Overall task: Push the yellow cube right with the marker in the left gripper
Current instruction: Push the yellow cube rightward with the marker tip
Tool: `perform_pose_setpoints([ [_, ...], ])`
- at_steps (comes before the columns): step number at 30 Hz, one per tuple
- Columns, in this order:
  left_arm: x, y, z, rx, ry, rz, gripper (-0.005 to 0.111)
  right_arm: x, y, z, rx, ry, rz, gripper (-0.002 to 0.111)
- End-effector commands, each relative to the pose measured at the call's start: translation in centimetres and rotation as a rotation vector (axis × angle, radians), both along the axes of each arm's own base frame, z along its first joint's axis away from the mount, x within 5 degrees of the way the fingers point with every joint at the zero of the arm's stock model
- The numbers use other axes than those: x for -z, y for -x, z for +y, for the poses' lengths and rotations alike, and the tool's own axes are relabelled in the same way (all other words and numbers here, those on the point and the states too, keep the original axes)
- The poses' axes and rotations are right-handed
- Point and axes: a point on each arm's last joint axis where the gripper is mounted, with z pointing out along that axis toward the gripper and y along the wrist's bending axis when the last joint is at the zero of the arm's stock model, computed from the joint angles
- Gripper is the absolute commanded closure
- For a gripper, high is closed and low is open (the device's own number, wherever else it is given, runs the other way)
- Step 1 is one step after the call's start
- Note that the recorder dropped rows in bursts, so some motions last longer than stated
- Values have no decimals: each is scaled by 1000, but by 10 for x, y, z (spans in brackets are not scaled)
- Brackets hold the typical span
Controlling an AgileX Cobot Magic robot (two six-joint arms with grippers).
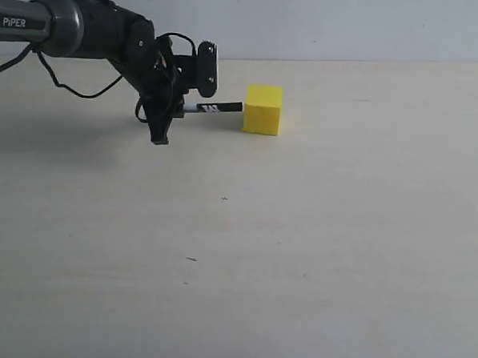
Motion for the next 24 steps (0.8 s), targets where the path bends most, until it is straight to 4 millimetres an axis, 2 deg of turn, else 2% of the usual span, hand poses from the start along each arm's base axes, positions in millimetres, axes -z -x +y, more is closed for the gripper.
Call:
perform_pose_setpoints([
  [1, -4, -4, 20, -119, -34, 28, 107, 1, 0, 0, 0, 1, -8, 108],
  [5, -1, -5, 42, -189, -91, 96, 107, 1, 0, 0, 0, 1, -8, 108],
  [10, -1, -6, 42, -183, -90, 80, 107, 1, 0, 0, 0, 1, -8, 108],
  [15, -3, -4, 15, -118, -44, 8, 107, 1, 0, 0, 0, 1, -8, 108],
  [21, -5, 11, -29, 3, -14, -55, 107, 1, 0, 0, 0, 1, -8, 108],
  [24, -4, 16, -37, 16, -20, -46, 107, 1, 0, 0, 0, 1, -8, 108],
])
